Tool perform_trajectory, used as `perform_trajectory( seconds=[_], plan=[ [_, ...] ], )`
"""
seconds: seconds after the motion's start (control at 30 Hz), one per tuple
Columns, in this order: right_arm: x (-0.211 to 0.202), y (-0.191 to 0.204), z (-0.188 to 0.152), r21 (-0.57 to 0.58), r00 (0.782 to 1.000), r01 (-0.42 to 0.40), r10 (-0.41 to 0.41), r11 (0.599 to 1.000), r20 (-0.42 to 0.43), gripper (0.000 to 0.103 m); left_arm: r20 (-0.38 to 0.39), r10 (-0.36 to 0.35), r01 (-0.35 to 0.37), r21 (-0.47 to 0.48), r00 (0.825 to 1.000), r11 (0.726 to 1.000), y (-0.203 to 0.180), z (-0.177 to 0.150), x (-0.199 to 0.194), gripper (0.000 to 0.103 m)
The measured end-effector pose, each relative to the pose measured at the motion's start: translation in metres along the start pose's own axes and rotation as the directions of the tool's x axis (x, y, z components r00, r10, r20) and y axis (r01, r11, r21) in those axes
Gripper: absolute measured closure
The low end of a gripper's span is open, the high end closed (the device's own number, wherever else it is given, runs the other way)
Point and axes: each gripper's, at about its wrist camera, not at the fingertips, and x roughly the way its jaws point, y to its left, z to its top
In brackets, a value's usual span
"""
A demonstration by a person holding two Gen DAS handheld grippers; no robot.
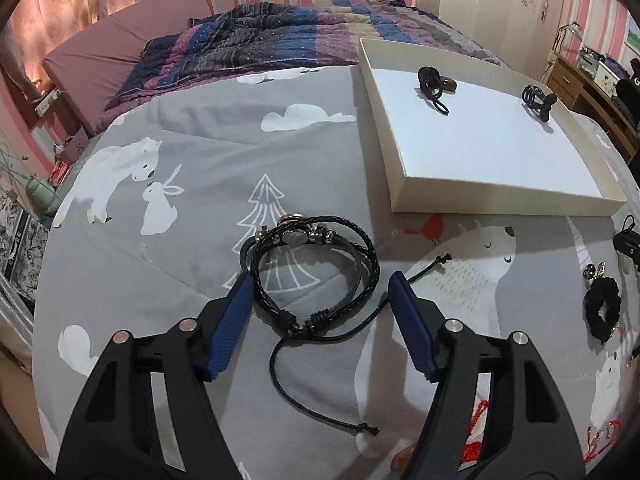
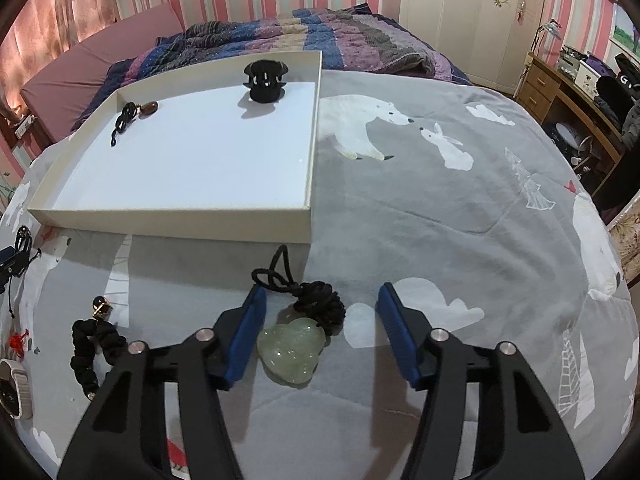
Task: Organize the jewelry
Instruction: 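Move the left tool to the black braided bracelet while the right tool approaches the jade pendant, then close the left tool on the braided bracelet while the right tool grips the jade pendant's cord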
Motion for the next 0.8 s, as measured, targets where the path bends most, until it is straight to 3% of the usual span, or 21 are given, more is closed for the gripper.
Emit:
perform_trajectory(
  seconds=[0.17, 0.4, 0.8],
  plan=[
    [0.0, 0.001, 0.0, -0.005, 1.0, -0.018, 0.018, 1.0, 0.013, 0.054, 0.01, 0.021, -0.021, 0.006, 1.0, 1.0, -0.001, -0.002, 0.001, 0.042],
    [-0.002, 0.0, -0.002, 0.003, 0.999, -0.041, 0.041, 0.999, 0.023, 0.076, 0.01, 0.02, -0.02, 0.004, 1.0, 1.0, 0.0, -0.003, 0.0, 0.053],
    [-0.016, 0.0, 0.005, 0.007, 0.997, -0.073, 0.073, 0.997, 0.029, 0.082, 0.001, -0.014, 0.014, -0.003, 1.0, 1.0, -0.003, 0.003, -0.012, 0.075]
  ],
)
